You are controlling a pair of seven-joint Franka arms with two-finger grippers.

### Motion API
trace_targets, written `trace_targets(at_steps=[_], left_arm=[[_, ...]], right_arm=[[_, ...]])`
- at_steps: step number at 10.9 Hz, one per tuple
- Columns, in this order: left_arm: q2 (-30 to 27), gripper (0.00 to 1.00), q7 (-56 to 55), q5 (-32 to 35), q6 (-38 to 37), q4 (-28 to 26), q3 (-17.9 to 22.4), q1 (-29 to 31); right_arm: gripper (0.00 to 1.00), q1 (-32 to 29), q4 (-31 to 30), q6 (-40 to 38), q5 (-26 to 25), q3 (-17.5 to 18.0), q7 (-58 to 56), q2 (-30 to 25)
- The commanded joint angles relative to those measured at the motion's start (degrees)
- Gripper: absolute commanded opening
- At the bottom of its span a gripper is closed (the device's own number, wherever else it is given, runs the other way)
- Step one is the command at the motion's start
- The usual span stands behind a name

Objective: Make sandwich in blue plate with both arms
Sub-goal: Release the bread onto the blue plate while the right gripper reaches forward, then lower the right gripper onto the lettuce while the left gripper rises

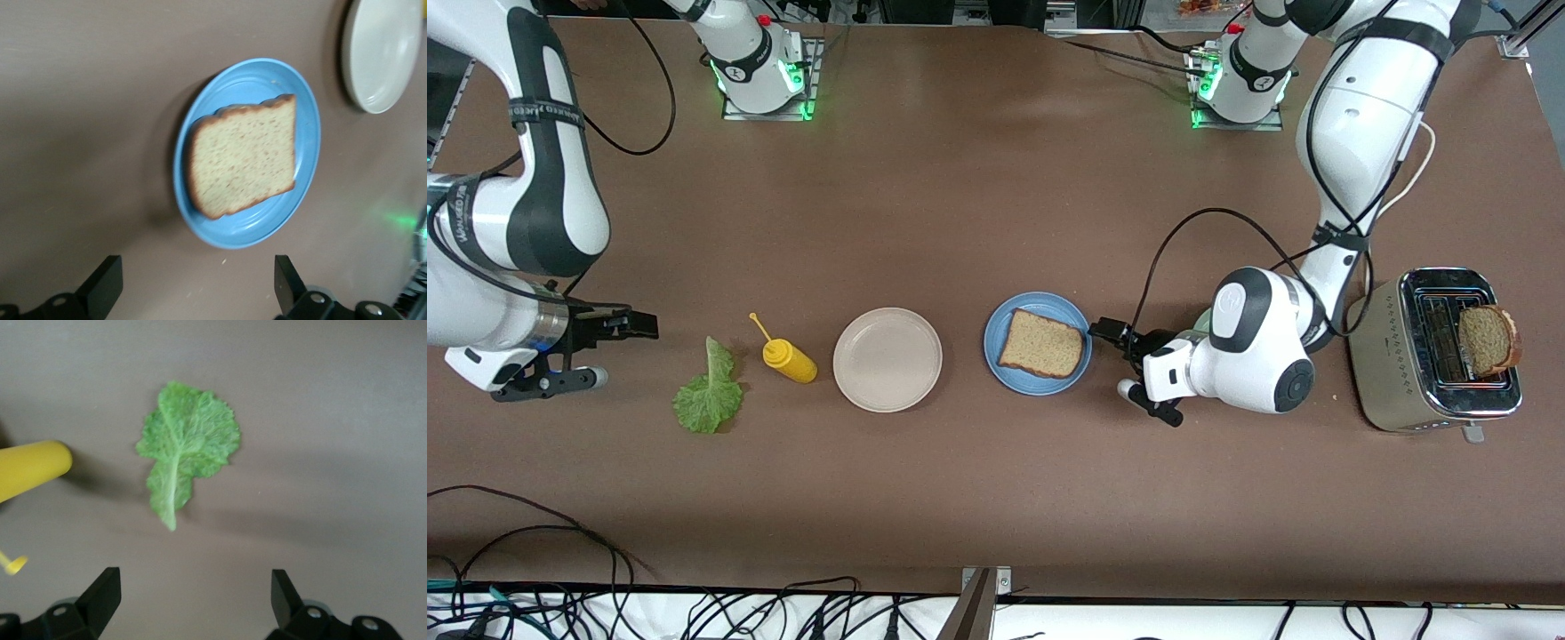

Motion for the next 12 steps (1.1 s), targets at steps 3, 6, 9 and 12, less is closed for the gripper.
trace_targets(at_steps=[3, 6, 9, 12], left_arm=[[-12.9, 1.0, -11.7, 18.5, -6.9, -0.7, 0.4, 1.2], [-21.8, 1.0, -12.7, 23.6, -13.3, -0.8, 1.0, 3.8], [-31.4, 1.0, -18.4, 32.3, -19.2, -0.9, 1.0, 4.0], [-33.0, 1.0, -21.1, 31.8, -21.0, -0.3, 1.2, 5.9]], right_arm=[[1.0, -0.5, 0.6, 10.2, 0.1, 0.2, 0.1, 7.4], [1.0, 0.4, 0.3, 16.7, 2.3, 0.3, 0.6, 11.5], [1.0, 1.3, 0.6, 21.5, 2.6, 0.4, 0.6, 14.9], [1.0, 3.0, 0.6, 24.8, 2.5, 0.4, 3.1, 16.6]])
